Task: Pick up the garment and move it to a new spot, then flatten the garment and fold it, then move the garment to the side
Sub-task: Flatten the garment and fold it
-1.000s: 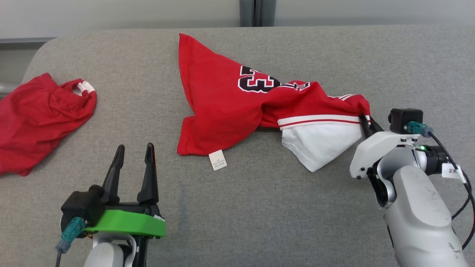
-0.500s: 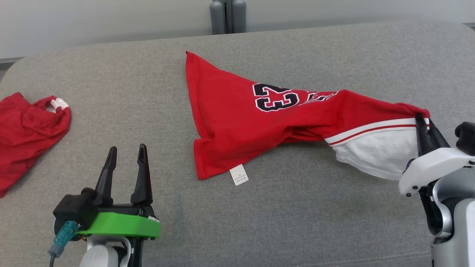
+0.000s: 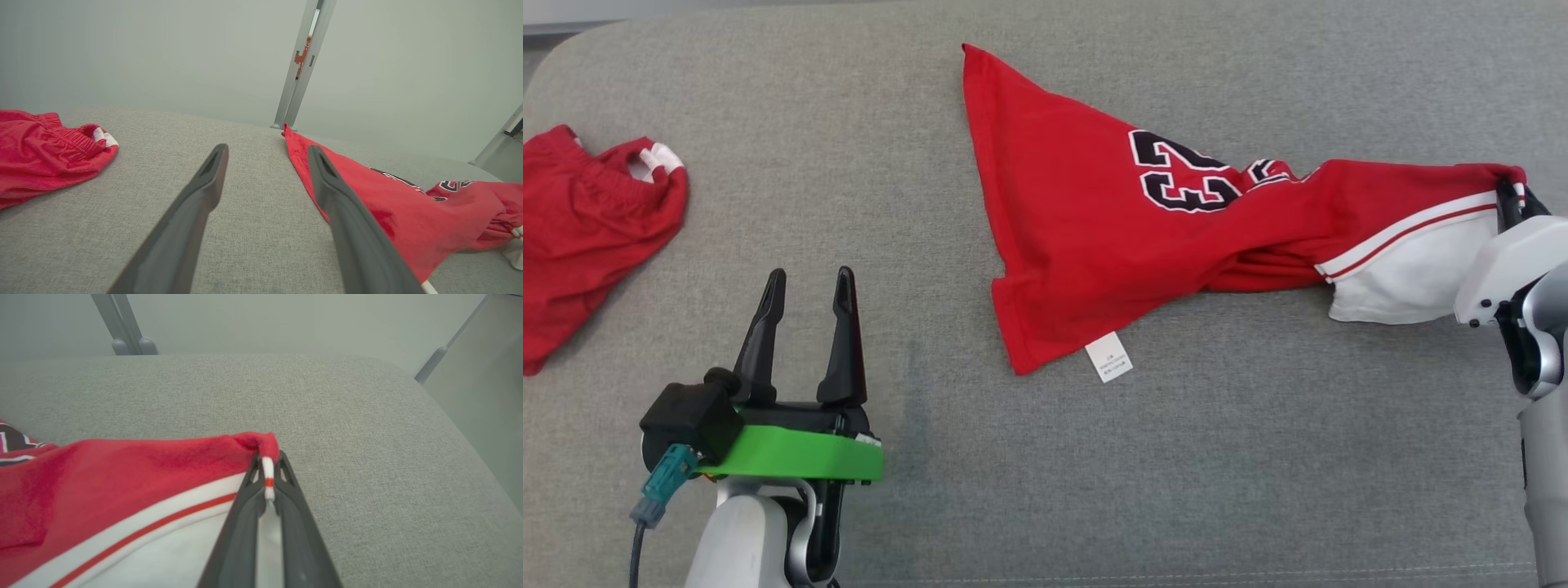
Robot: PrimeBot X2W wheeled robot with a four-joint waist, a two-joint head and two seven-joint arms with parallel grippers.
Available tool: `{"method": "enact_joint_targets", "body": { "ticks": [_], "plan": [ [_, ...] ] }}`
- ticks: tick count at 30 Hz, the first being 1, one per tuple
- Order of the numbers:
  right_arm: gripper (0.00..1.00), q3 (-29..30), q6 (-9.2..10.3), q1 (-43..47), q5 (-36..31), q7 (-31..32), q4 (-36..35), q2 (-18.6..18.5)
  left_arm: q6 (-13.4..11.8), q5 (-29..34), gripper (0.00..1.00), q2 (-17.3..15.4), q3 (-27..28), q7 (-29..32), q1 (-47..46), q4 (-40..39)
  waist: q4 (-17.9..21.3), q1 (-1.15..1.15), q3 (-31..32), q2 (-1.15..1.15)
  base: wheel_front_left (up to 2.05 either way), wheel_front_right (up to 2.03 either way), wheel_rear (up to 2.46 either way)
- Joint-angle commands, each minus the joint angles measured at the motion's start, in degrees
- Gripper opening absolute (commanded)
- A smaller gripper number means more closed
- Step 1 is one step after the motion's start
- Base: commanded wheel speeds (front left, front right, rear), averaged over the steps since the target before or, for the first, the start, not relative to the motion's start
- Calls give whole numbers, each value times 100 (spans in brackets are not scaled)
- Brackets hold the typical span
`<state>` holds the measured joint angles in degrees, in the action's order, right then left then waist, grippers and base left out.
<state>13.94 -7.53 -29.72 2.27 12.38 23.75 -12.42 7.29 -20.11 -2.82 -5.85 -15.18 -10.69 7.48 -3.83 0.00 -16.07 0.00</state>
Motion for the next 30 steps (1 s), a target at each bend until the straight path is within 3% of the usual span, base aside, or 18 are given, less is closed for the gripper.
{"method": "enact_joint_targets", "body": {
  "ticks": [1, 3, 8, 14, 30],
  "plan": [
    [0, 53, 7, -169, -87, -76, 217, -69, 18, 34, 100, -14, 9, 5, -116, -33, -243, 0, -229, 0, 0, 0, 0],
    [100, 137, 7, -338, -126, -182, 527, -81, 20, 13, 100, -14, 17, 5, -136, -54, -297, 0, -265, 0, 0, 0, 0],
    [100, 284, 7, -572, -300, -734, 809, -63, 22, -27, 100, -14, 75, 5, -128, -67, -315, 0, -222, 0, 0, 0, 0],
    [100, 98, 7, -273, -244, -1489, 567, 46, 23, -48, 100, -14, 178, 5, 70, -10, -146, 0, 77, 0, 0, 0, 0],
    [100, -581, 7, 2027, 358, -1932, -1424, 667, 24, 45, 100, -15, 344, 6, 686, 141, 390, 0, 929, 0, 0, 0, 0]
  ]
}}
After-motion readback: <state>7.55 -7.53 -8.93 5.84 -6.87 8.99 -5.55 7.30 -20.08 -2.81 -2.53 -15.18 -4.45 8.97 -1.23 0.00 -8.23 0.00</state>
